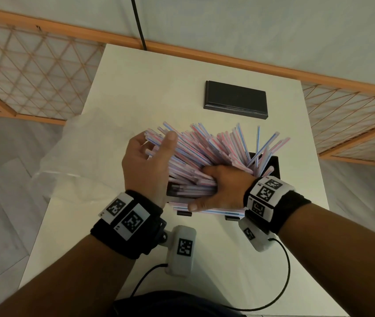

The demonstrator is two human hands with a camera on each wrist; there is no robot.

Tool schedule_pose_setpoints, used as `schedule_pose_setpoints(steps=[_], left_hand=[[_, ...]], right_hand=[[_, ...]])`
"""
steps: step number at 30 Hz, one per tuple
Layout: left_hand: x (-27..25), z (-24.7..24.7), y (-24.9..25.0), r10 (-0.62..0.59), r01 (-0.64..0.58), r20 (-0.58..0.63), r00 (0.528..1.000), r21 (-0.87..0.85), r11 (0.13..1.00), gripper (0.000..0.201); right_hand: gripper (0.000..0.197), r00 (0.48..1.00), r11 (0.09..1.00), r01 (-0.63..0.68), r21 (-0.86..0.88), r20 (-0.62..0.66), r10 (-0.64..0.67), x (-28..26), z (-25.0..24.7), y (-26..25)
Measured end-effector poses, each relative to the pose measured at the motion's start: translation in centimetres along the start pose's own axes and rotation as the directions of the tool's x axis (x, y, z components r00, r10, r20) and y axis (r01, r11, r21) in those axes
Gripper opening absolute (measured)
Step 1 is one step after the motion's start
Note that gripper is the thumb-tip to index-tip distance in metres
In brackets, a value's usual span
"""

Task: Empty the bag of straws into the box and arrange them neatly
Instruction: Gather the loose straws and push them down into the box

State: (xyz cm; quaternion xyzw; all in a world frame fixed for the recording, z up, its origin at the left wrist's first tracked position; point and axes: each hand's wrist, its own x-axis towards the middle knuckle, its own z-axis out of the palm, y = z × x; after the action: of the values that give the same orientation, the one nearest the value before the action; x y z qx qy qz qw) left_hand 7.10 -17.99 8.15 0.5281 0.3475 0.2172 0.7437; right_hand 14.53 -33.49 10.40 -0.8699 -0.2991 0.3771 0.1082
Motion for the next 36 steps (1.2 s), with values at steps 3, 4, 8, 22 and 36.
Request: schedule_pose_setpoints(steps=[3, 4, 8, 22, 36], left_hand=[[-0.6, 0.3, -0.1, 0.046, -0.052, 0.071, 0.996, 0.086, 0.995, 0.029], [-0.7, 0.4, -0.1, 0.047, -0.053, 0.077, 0.996, 0.083, 0.995, 0.024], [-0.7, 0.8, 0.3, -0.013, 0.012, -0.02, 1.0, -0.067, 0.998, 0.022], [-0.2, 0.4, 1.3, -0.155, 0.148, -0.056, 0.986, -0.119, 0.982, 0.015], [-0.2, 0.4, 0.1, -0.033, 0.022, -0.09, 0.995, -0.119, 0.993, 0.032]], right_hand=[[0.068, 0.999, 0.997, 0.01, 0.071, 0.048, -0.013, -0.2, -0.1, -0.4], [0.059, 0.999, 0.996, -0.003, 0.093, 0.051, -0.002, -0.3, -0.1, -0.6], [0.045, 0.998, 0.995, -0.035, 0.094, -0.043, 0.039, -0.1, -0.4, -1.1], [0.065, 0.998, 0.996, 0.046, 0.082, -0.055, -0.041, -0.3, 0.5, -0.4], [0.07, 0.995, 0.973, 0.067, 0.221, -0.083, -0.05, 0.8, 1.0, -1.2]])
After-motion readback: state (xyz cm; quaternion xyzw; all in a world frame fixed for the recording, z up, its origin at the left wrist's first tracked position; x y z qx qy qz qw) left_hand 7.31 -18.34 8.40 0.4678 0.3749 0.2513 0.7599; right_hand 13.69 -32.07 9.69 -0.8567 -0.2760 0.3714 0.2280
